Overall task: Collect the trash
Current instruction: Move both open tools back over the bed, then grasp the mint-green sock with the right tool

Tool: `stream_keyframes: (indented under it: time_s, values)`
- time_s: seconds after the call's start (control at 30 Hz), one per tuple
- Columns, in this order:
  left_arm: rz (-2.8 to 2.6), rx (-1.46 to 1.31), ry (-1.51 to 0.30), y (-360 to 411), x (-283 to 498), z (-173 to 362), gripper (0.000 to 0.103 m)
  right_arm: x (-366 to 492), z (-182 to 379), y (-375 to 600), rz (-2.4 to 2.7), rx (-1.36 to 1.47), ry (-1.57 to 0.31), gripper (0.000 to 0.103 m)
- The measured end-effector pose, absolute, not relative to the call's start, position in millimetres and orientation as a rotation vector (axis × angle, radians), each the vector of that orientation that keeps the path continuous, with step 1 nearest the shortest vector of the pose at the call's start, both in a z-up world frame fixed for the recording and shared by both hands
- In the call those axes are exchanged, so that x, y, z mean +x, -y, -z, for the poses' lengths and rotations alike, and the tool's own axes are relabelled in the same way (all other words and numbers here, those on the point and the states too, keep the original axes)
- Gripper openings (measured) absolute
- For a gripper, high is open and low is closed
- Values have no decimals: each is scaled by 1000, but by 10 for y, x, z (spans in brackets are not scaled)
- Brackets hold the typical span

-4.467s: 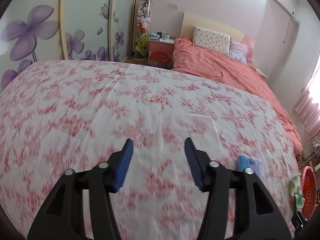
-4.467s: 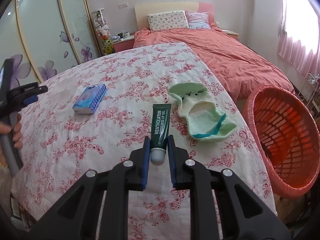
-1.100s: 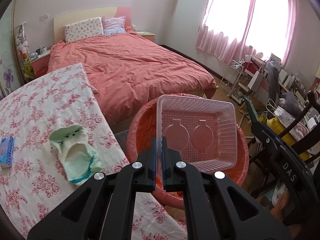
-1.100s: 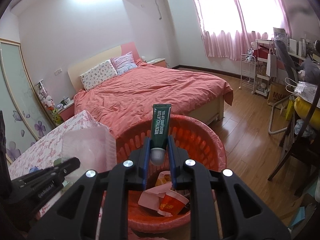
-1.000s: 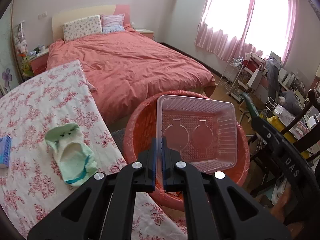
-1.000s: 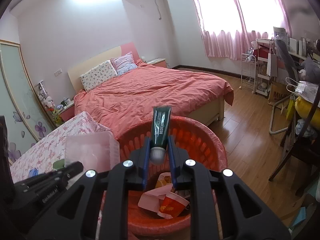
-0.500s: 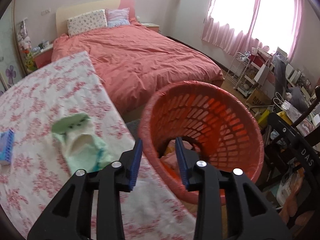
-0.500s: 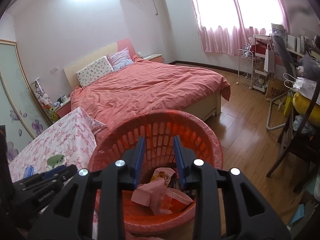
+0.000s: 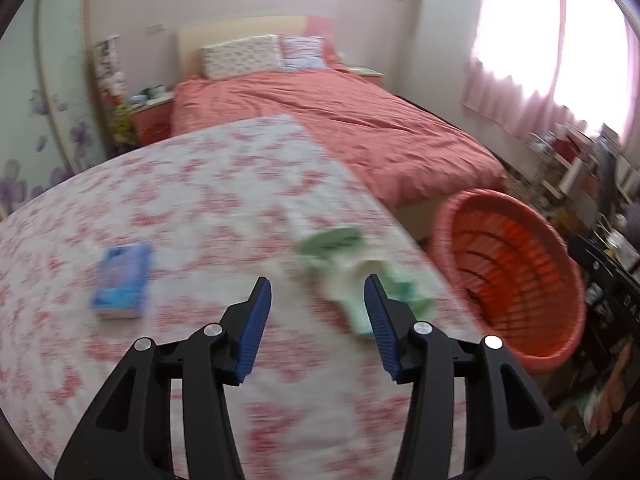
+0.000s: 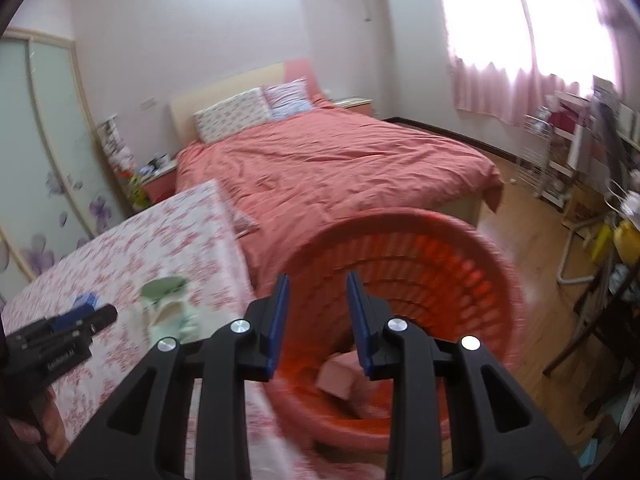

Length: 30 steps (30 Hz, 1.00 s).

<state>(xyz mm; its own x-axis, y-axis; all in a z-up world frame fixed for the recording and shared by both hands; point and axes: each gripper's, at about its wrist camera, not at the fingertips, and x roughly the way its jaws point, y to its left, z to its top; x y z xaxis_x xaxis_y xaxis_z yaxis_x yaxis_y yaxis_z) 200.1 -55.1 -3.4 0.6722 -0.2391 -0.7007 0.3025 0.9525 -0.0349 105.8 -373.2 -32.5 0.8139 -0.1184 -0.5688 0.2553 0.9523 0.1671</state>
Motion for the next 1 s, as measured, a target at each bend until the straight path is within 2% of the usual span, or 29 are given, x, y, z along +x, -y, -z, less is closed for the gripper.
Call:
stream_keyframes:
  time_s: [0.4,0.77,0.8,0.83,0.9,1.0]
  values:
    - [87,-8,-797,-653,2140,105,51,1598,505,2461,-24,105,-718,30]
    - [32,-76,-814,-1147,2141,183,51,1913,818,1988,-53,60,-839,21]
    - [31,-80,-816,-1167,2140,194,51,1943,848,1988,-46,59,-854,20]
    - [31,-83,-819,-1176,2142,200,52,1970,874,1990,-41,58,-866,13]
    - [31,-89,-823,-1194,2147,212,59,2006,927,2018,-21,55,-887,4]
    - [38,-86,-820,-1169,2169,211,61,1947,889,2091,-26,84,-863,4]
